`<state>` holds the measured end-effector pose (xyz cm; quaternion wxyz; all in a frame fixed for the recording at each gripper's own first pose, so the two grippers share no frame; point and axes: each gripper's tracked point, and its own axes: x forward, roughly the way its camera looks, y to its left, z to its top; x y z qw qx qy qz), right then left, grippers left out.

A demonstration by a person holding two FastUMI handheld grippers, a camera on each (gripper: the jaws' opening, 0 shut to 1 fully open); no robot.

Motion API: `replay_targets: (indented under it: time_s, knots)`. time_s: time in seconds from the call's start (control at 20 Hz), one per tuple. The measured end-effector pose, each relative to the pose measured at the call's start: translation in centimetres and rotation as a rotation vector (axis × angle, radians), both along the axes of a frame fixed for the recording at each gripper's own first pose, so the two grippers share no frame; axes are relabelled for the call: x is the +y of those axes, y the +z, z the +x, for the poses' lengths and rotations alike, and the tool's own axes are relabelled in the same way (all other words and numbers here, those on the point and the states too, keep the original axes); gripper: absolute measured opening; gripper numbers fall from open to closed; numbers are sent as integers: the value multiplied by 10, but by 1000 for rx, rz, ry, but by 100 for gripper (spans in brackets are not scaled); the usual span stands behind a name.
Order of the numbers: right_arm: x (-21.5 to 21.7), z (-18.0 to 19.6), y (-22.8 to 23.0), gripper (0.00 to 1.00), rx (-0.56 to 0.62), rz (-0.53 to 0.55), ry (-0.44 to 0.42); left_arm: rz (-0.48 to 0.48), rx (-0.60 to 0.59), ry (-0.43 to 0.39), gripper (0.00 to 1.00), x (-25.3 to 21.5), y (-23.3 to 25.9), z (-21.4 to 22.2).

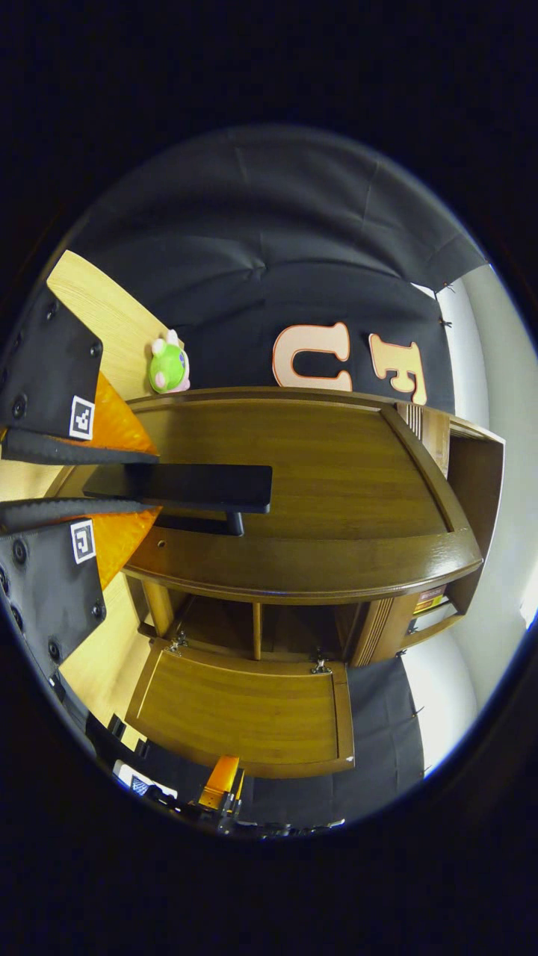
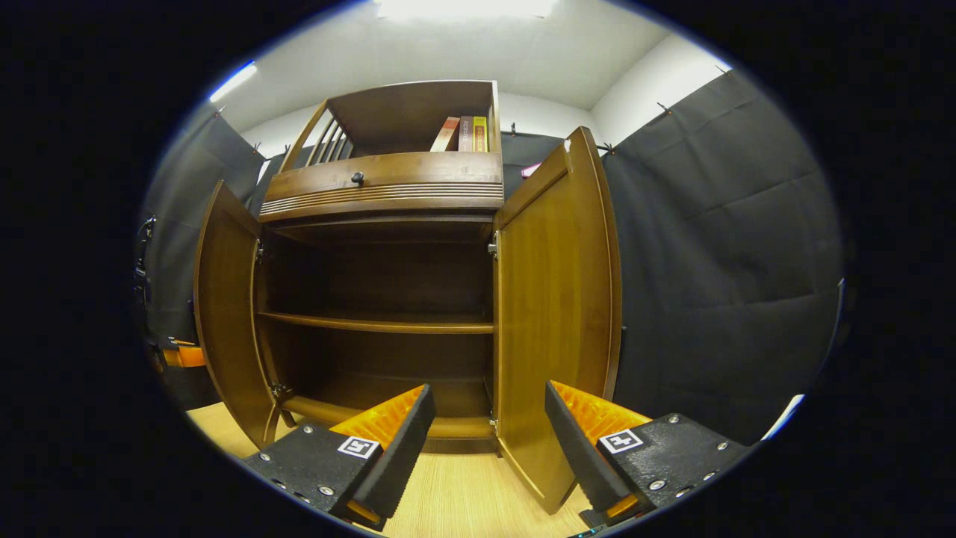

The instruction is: Open the right door of the double-door shoe cabinet with the right hand, and open the left door with the left hand.

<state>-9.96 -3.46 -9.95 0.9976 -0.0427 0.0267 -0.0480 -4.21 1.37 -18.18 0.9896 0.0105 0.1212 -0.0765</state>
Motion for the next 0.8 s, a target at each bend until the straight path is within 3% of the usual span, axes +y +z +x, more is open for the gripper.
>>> replay_targets:
  time_s: [0.8]
  knots:
    - [29, 7, -6, 100, 7, -8, 42, 37, -12, 96, 19, 55, 4, -20]
